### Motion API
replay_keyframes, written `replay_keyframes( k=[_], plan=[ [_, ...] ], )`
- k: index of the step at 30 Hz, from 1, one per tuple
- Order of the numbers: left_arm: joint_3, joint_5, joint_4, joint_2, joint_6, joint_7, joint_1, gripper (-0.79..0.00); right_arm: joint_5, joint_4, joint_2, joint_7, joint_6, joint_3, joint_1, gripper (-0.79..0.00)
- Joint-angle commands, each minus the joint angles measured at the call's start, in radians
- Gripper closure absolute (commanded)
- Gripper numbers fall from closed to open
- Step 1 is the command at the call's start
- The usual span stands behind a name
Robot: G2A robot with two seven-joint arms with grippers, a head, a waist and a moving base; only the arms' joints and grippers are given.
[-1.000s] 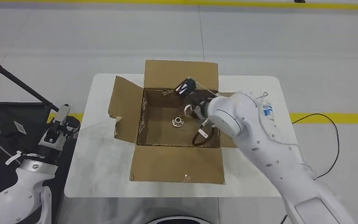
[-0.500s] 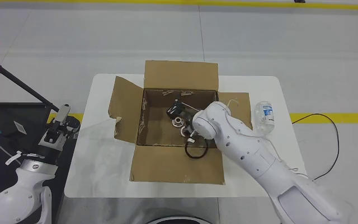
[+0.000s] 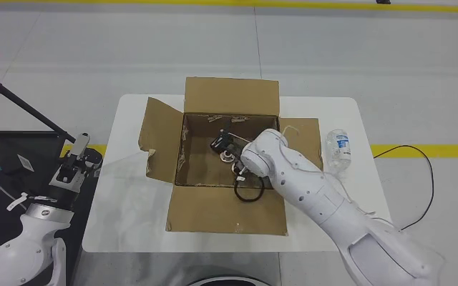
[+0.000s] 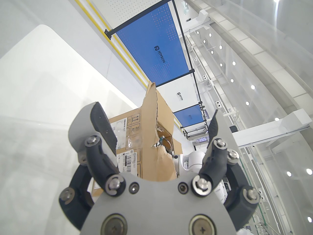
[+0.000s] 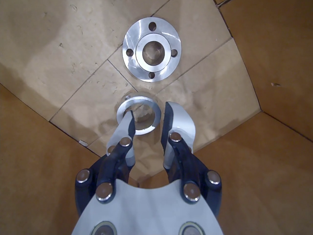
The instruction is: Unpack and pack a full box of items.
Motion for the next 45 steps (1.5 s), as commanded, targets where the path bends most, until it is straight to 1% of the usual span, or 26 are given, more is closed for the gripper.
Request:
replay_keyframes(
  k=[1, 3, 5, 6, 8, 9, 10, 11, 12, 13, 14, 17, 20, 21, 23, 25, 28, 31, 36, 41, 45],
  plan=[
    [0.0, 0.0, 0.0, 0.0, 0.0, 0.0, 0.0, -0.785, 0.003, -0.02, 0.002, 0.005, 0.004, 0.016, 0.002, -0.369],
    [0.0, 0.0, 0.0, 0.0, 0.0, 0.0, 0.0, -0.785, -0.013, -0.048, 0.008, 0.024, 0.007, 0.034, 0.002, -0.385],
    [0.0, 0.0, 0.0, 0.0, 0.0, 0.0, 0.0, -0.785, -0.018, -0.109, 0.019, 0.037, 0.014, 0.069, -0.003, -0.397],
    [0.0, 0.0, 0.0, 0.0, 0.0, 0.0, 0.0, -0.785, -0.021, -0.154, 0.028, 0.047, 0.019, 0.094, -0.009, -0.422],
    [0.0, 0.0, 0.0, 0.0, 0.0, 0.0, 0.0, -0.785, -0.042, -0.266, 0.052, 0.082, 0.028, 0.161, -0.028, -0.505],
    [0.0, 0.0, 0.0, 0.0, 0.0, 0.0, 0.0, -0.785, -0.051, -0.336, 0.065, 0.099, 0.031, 0.202, -0.045, -0.582],
    [0.0, 0.0, 0.0, 0.0, 0.0, 0.0, 0.0, -0.785, -0.041, -0.404, 0.079, 0.118, 0.022, 0.249, -0.07, -0.6],
    [0.0, 0.0, 0.0, 0.0, 0.0, 0.0, 0.0, -0.785, -0.05, -0.465, 0.094, 0.144, 0.016, 0.299, -0.092, -0.643],
    [0.0, 0.0, 0.0, 0.0, 0.0, 0.0, 0.0, -0.785, -0.06, -0.53, 0.108, 0.166, 0.008, 0.347, -0.113, -0.705],
    [0.0, 0.0, 0.0, 0.0, 0.0, 0.0, 0.0, -0.785, -0.056, -0.588, 0.12, 0.188, -0.006, 0.395, -0.138, -0.736],
    [0.0, 0.0, 0.0, 0.0, 0.0, 0.0, 0.0, -0.785, -0.079, -0.642, 0.132, 0.211, -0.014, 0.445, -0.153, -0.785],
    [0.0, 0.0, 0.0, 0.0, 0.0, 0.0, 0.0, -0.785, -0.135, -0.773, 0.159, 0.269, -0.022, 0.567, -0.204, -0.785],
    [0.0, 0.0, 0.0, 0.0, 0.0, 0.0, 0.0, -0.785, -0.207, -0.832, 0.179, 0.286, -0.014, 0.681, -0.241, -0.785],
    [0.0, 0.0, 0.0, 0.0, 0.0, 0.0, 0.0, -0.785, -0.287, -0.824, 0.188, 0.286, -0.008, 0.716, -0.251, -0.785],
    [0.0, 0.0, 0.0, 0.0, 0.0, 0.0, 0.0, -0.785, -0.314, -0.809, 0.197, 0.286, 0.009, 0.777, -0.269, -0.785],
    [0.0, 0.0, 0.0, 0.0, 0.0, 0.0, 0.0, -0.785, -0.459, -0.731, 0.211, 0.286, 0.024, 0.832, -0.28, -0.785],
    [0.0, 0.0, 0.0, 0.0, 0.0, 0.0, 0.0, -0.785, -0.505, -0.592, 0.219, 0.286, 0.028, 0.87, -0.276, -0.785],
    [0.0, 0.0, 0.0, 0.0, 0.0, 0.0, 0.0, -0.785, -0.501, -0.424, 0.226, 0.286, 0.015, 0.914, -0.257, -0.785],
    [0.0, 0.0, 0.0, 0.0, 0.0, 0.0, 0.0, -0.785, -0.374, -0.184, 0.229, 0.233, -0.056, 0.948, -0.232, -0.785],
    [0.0, 0.0, 0.0, 0.0, 0.0, 0.0, 0.0, -0.785, -0.334, -0.022, 0.229, 0.148, -0.077, 0.935, -0.213, -0.785],
    [0.0, 0.0, 0.0, 0.0, 0.0, 0.0, 0.0, -0.785, -0.316, 0.064, 0.226, 0.1, -0.084, 0.914, -0.193, -0.779]
  ],
)
